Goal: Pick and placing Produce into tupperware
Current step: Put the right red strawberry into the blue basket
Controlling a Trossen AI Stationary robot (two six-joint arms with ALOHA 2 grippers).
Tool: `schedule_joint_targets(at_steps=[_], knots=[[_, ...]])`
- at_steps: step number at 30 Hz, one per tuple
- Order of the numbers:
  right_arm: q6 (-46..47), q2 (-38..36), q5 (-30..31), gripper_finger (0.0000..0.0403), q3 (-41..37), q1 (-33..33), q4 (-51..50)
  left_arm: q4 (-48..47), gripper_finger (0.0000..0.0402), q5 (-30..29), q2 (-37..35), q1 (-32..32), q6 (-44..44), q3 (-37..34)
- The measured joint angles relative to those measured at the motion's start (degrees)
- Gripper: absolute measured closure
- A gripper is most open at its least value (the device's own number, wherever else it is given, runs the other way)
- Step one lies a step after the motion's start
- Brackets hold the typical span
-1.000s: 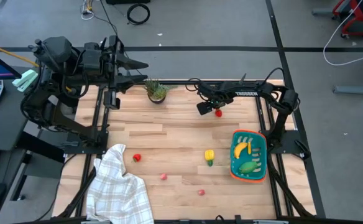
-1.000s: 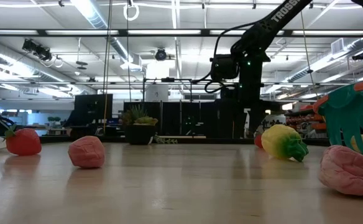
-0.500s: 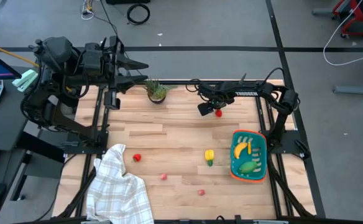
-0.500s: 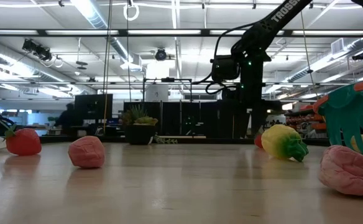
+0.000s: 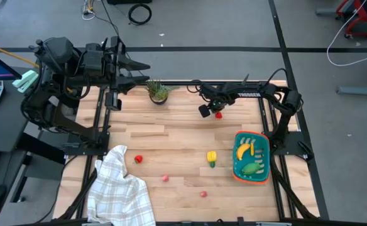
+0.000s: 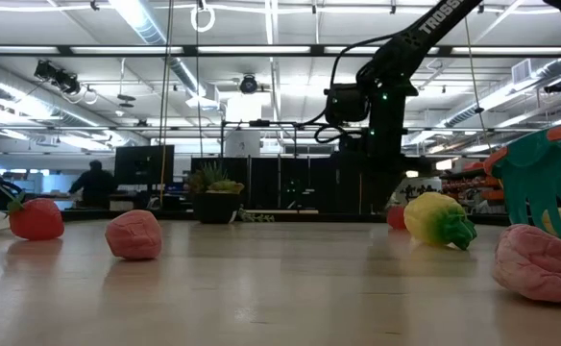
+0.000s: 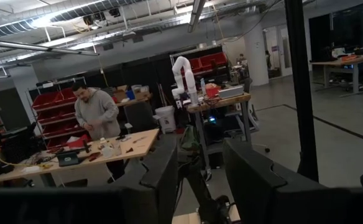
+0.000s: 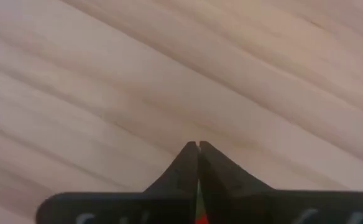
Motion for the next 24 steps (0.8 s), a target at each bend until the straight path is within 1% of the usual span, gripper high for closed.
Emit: schedule_joint_targets(at_steps=[3, 8, 12, 15, 18, 21, 22, 24], knots=[[-1.54, -0.02, -4.16, 0.0397, -0.02, 0.42, 3.69, -0.12, 0.0271, 0.0, 0.0, 0.0, 0.0, 0.0], [-4.12, -1.98, -14.12, 0.0399, -0.11, 2.03, 11.16, -1.77, 0.0275, 0.0, 0.0, -0.02, -0.06, 0.0], [-3.62, -6.96, -22.66, 0.04, -0.11, 5.07, 17.28, -3.65, 0.0272, 0.02, 0.0, 0.0, -2.13, 0.0], [-2.02, -12.6, -26.37, 0.04, -0.1, 9.39, 18.05, -4.47, 0.0272, 0.02, 0.63, -0.02, -3.07, 0.0], [-1.23, -19.22, -26.69, 0.04, -0.08, 15.53, 14.95, -4.76, 0.0277, 0.0, 1.04, -0.02, -3.08, -0.04], [3.89, -25.79, -25.53, 0.0401, -0.07, 22.43, 9.7, -4.63, 0.0284, 0.0, 1.42, 0.0, -3.06, 0.02], [6.26, -28.08, -23.74, 0.0401, -0.07, 25.2, 8.05, -4.8, 0.0286, 0.02, 1.64, -0.02, -3.04, 0.02], [11.57, -32.24, -17.14, 0.0401, -0.07, 31.21, 4.13, -4.56, 0.0289, 0.04, 2.29, -0.02, -2.96, 0.02]])
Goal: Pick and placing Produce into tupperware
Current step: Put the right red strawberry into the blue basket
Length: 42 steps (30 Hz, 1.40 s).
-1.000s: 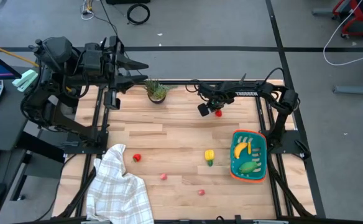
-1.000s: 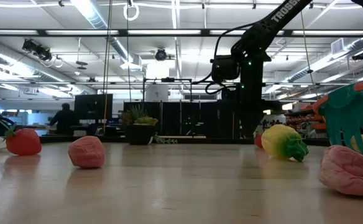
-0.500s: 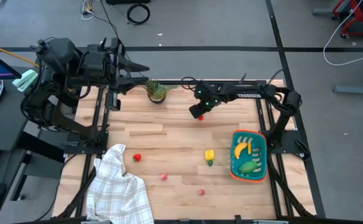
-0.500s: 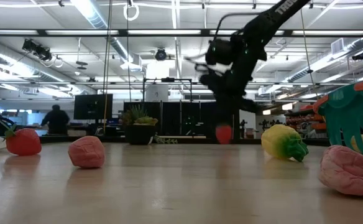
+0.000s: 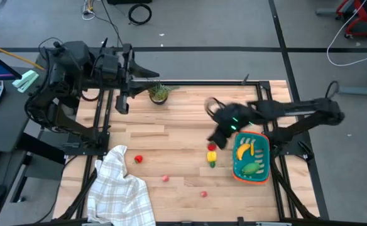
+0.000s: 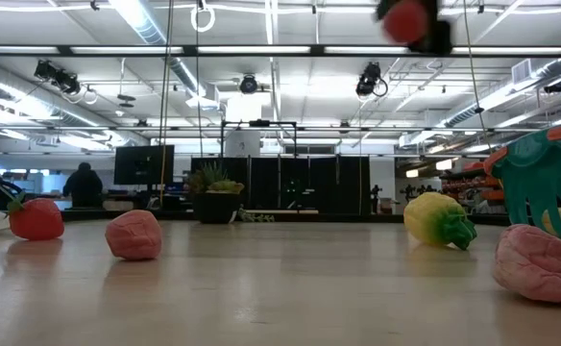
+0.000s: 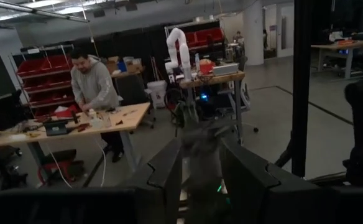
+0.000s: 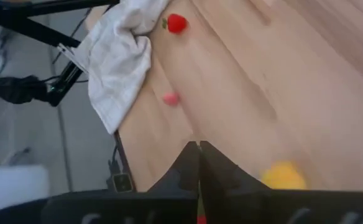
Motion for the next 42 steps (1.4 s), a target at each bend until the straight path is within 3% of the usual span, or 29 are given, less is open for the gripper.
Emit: schedule_joint_targets(at_steps=[7, 11, 14, 17, 26, 31, 42], knots=[[28.46, -6.28, 26.82, 0.0401, 0.09, 21.72, -21.92, -0.29, 0.029, -0.04, 1.34, 0.01, 0.01, -0.03], [43.81, -3.46, 31.7, 0.0401, 0.09, 29.67, -38.34, -0.4, 0.0293, -0.04, 2.56, 0.0, -0.16, -0.06], [50.93, -1.12, 33.81, 0.0401, 0.07, 32.24, -44.63, -0.04, 0.0296, -0.02, 3.59, 0.0, -0.21, -0.01], [51.76, 0.75, 33.53, 0.0401, -0.61, 32.56, -43.26, -0.13, 0.0296, -0.03, 4.61, 0.0, -0.18, -0.02], [53.94, 5.51, 23.55, 0.0401, -10.1, 32.56, -31.63, 0.08, 0.0302, 0.01, 6.62, 0.0, -1.87, -0.05], [53.49, 5.6, 23.27, 0.04, -14.92, 32.47, -23.94, -0.1, 0.0302, -0.01, 6.78, 0.0, -1.91, -0.04], [53.34, 5.6, 23.1, 0.0384, -19.34, 32.47, -22.93, -0.05, 0.0307, -0.01, 6.76, 0.0, -3.42, -0.04]])
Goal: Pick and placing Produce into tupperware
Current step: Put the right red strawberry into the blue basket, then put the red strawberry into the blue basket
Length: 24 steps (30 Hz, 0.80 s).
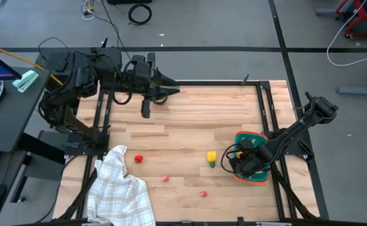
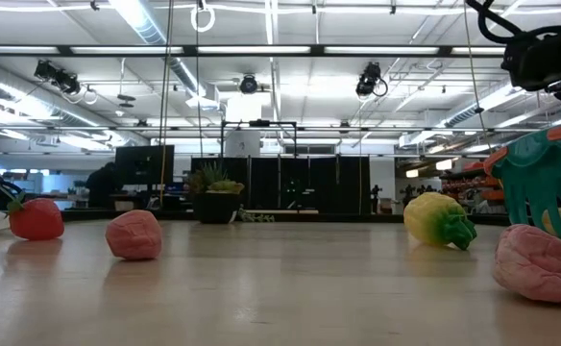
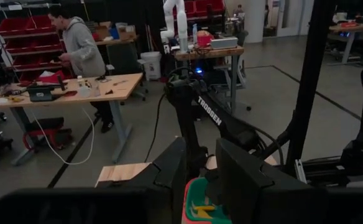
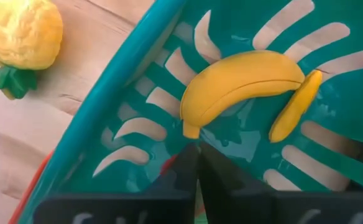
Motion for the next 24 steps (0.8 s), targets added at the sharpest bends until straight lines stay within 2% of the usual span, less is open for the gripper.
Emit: schedule_joint_targets(at_steps=[11, 17, 21, 24], knots=[[-2.86, -0.22, -0.1, 0.032, 0.07, -0.02, 0.01, -0.02, 0.0314, 0.0, -0.02, 0.0, -0.02, 0.0], [-2.97, -3.19, 0.23, 0.0312, 4.07, -1.81, -0.04, -0.78, 0.0304, -1.01, -0.03, 0.0, -0.04, 0.0], [-9.21, -5.86, 4.06, 0.0312, 9.07, -3.95, 0.02, -7.48, 0.0279, -5.06, -0.07, 0.0, -0.33, 0.0], [-17.16, -7.01, 6.97, 0.0312, 12.89, -5.82, 0.0, -14.41, 0.0256, -8.0, 0.69, 0.0, -3.77, 0.05]])
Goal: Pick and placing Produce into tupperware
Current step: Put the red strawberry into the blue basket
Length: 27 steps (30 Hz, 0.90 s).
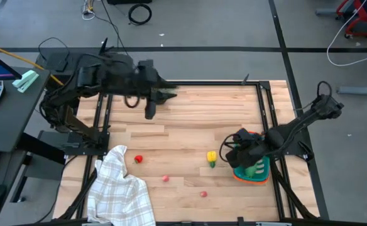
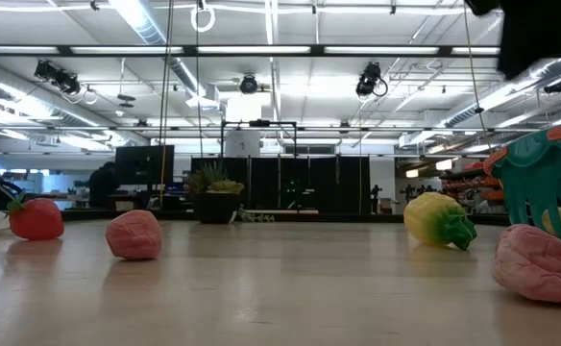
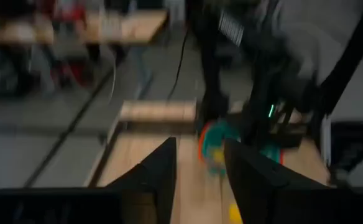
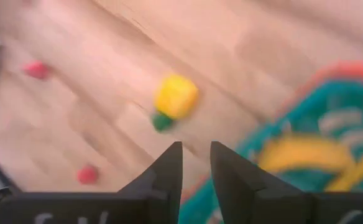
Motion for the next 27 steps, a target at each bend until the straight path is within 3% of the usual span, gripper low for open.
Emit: schedule_joint_targets(at_steps=[7, 13, 20, 27], knots=[[-17.25, -0.09, 7.18, 0.0312, 8.5, -3.92, 0.17, -16.61, 0.0221, -0.24, 2.63, -2.48, -5.79, -0.03], [-26.68, -0.07, 12.29, 0.0312, 13.82, -5.77, 0.06, -28.37, 0.0224, -0.16, 5.06, -6.33, -12.49, -0.05], [-27.39, -0.05, 14.73, 0.0312, 16.89, -6.35, 0.11, -38.46, 0.0232, -0.49, 8.73, -12.29, -29.13, -0.27], [-27.41, -0.02, 14.66, 0.0312, 16.75, -6.33, -0.11, -39.37, 0.0226, -0.59, 12.26, -17.96, -41.66, -0.27]])
